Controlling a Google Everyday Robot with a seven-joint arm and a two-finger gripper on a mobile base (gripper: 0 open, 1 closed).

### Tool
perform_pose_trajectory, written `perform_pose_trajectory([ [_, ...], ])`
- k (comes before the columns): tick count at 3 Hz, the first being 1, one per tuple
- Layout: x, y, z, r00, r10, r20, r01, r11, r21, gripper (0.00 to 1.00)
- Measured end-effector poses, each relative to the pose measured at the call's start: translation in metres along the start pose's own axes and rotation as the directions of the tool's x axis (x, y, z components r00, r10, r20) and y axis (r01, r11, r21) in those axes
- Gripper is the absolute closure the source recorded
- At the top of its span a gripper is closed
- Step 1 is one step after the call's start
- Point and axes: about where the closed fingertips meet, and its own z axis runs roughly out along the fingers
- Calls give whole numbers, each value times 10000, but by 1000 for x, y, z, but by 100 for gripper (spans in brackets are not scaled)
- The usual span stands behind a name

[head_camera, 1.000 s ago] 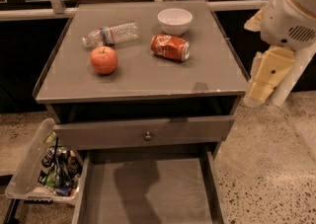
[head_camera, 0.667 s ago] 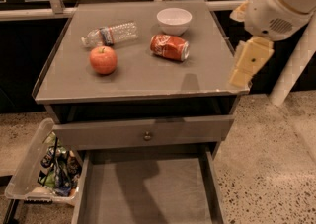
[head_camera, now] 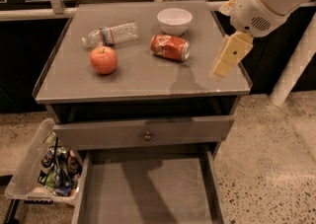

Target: Place coke can into middle drawer

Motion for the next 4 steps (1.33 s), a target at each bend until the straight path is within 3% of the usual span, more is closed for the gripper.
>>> perform_pose_trajectory([
  [1,-2,1,2,9999,57,106,-57,10000,-51,0],
  [2,-8,-6,17,9964,175,835,-179,9998,35,0],
  [3,-17,-24,44,9754,441,2160,-458,9989,27,0],
  [4,-32,-44,73,9459,603,3188,-603,9981,-99,0],
])
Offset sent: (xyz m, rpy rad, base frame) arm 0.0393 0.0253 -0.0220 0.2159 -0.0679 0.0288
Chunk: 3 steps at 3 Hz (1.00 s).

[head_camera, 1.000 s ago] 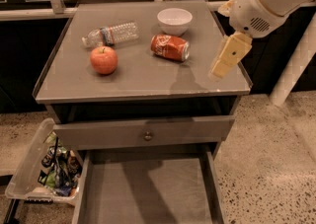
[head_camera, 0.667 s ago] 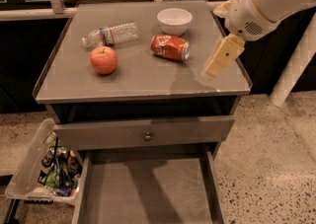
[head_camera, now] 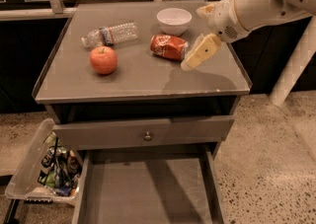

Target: Place coke can into middle drawer

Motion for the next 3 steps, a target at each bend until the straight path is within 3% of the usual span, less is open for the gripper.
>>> perform_pose_trajectory([
  [1,-7,-16,29,9993,-16,387,22,9999,-145,0],
  [3,-5,-42,95,9991,-239,-356,222,9987,-455,0],
])
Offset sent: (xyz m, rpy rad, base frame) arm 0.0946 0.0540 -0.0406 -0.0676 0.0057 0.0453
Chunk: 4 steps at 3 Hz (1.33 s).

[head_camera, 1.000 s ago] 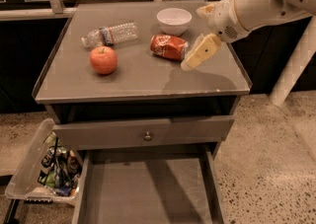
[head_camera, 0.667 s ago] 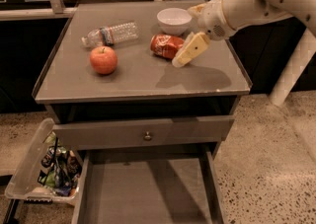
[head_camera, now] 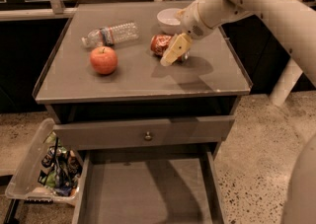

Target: Place coke can into middle drawer

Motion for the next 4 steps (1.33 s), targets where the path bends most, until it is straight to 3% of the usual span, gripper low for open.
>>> perform_pose_trajectory([
  [2,28,-10,38,9958,687,-607,-694,9976,-85,0],
  [4,28,-10,39,9957,702,-611,-709,9974,-89,41],
])
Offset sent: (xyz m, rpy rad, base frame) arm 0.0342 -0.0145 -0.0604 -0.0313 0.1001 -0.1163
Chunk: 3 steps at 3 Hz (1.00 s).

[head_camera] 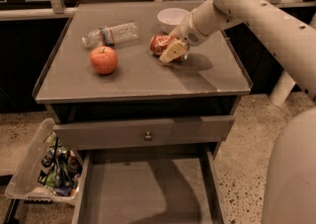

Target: Place coke can into middle drawer

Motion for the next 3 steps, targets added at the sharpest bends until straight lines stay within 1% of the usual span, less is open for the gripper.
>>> perform_pose_trajectory([
  [1,0,0,0,10000,0,0,0,10000,-1,66],
  [2,0,0,0,10000,0,0,0,10000,-2,88],
  [3,-1,10,0,10000,-36,28,36,9998,-205,100],
])
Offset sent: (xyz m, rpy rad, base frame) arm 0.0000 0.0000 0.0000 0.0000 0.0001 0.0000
